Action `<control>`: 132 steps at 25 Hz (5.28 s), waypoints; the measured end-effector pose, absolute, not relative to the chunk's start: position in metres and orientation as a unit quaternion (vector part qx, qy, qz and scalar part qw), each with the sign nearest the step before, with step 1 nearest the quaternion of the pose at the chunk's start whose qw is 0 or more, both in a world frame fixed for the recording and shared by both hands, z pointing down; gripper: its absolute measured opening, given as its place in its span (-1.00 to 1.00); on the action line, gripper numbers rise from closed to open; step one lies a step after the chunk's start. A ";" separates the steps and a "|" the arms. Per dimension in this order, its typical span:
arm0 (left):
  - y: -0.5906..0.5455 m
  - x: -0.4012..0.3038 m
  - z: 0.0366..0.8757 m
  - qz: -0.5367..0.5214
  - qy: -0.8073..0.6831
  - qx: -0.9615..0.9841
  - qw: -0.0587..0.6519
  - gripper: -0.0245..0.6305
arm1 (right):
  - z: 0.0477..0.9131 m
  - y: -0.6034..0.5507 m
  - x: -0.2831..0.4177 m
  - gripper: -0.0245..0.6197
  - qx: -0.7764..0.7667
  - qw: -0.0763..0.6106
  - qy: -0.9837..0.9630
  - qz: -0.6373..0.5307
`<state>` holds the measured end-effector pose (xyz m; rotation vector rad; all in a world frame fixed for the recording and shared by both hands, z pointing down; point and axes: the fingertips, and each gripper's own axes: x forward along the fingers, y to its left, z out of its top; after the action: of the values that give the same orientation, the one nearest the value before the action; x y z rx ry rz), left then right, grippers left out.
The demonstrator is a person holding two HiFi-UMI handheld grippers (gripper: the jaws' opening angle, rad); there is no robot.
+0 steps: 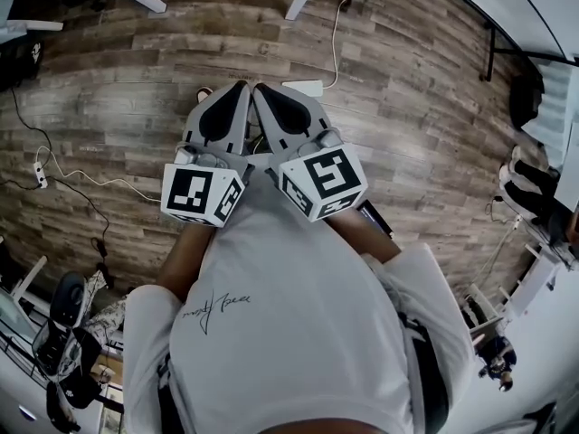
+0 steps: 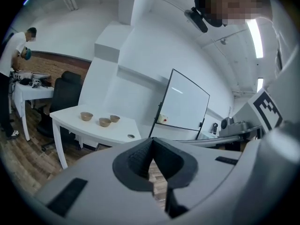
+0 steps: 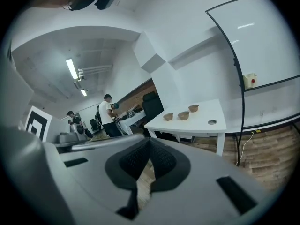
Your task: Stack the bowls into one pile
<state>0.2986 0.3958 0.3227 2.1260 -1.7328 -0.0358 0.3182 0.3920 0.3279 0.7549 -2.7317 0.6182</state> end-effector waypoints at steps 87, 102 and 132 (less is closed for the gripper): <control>0.039 -0.011 0.329 0.065 -0.643 0.740 0.189 -0.91 | 0.359 0.021 0.062 -0.90 0.334 0.151 -0.888 0.278; 0.008 -0.056 0.327 0.053 -0.631 0.753 0.179 -0.91 | 0.353 -0.007 0.028 -0.90 0.329 0.157 -0.890 0.274; -0.036 -0.142 0.363 0.065 -0.565 0.797 0.203 -0.91 | 0.458 -0.040 -0.041 -0.71 0.404 0.214 -0.798 0.393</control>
<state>-0.1419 -0.0359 0.3626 2.2256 -1.5764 0.1813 -0.0406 -0.0400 0.4582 1.1209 -2.2125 1.0913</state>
